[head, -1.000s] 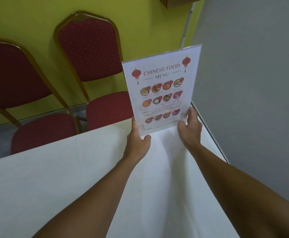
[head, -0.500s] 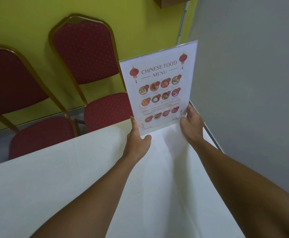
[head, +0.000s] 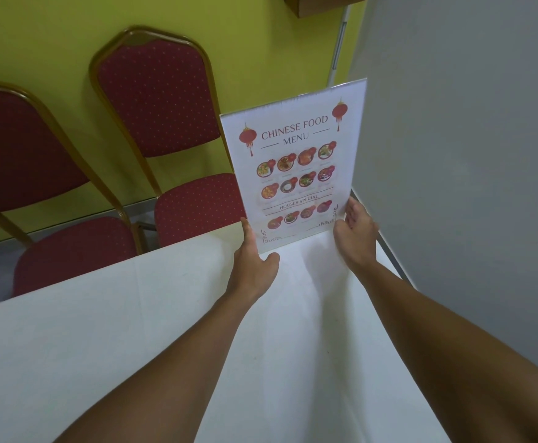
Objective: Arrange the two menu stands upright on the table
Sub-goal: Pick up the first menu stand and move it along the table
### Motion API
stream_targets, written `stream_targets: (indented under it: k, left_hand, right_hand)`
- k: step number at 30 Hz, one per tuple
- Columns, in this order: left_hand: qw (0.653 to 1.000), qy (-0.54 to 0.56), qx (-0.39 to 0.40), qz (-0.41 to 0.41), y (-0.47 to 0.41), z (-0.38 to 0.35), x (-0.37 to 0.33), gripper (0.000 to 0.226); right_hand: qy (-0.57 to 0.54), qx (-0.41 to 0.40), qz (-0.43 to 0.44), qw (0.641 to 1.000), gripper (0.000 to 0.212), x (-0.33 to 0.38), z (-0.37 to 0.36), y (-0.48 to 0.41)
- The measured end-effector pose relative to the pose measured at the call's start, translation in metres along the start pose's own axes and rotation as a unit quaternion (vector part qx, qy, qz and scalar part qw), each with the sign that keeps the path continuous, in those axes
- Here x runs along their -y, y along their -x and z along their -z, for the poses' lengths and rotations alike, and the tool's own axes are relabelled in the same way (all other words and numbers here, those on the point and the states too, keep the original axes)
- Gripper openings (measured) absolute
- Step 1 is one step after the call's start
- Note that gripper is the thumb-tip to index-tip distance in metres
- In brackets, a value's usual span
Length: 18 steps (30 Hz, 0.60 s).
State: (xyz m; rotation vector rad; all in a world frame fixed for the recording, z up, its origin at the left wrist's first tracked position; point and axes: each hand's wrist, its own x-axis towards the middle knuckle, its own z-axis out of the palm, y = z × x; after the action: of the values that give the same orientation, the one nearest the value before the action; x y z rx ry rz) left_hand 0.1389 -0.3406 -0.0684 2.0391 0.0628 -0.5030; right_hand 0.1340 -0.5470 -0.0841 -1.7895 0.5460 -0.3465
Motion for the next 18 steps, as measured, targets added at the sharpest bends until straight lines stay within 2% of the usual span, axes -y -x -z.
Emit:
stream_targets:
  k: [10,18]
  left_hand:
    - [1.000,0.007,-0.014,0.005,0.0027,-0.0024,-0.0036,0.095]
    - [0.999,-0.032,-0.016,-0.001,0.0047,-0.0003,-0.0054,0.093]
  right_hand:
    - [0.002,0.018,0.009,1.000,0.055,-0.0052,0.0027,-0.0058]
    - [0.021,0.025,0.007,0.999,0.056,-0.0079,0.0049,-0.0058]
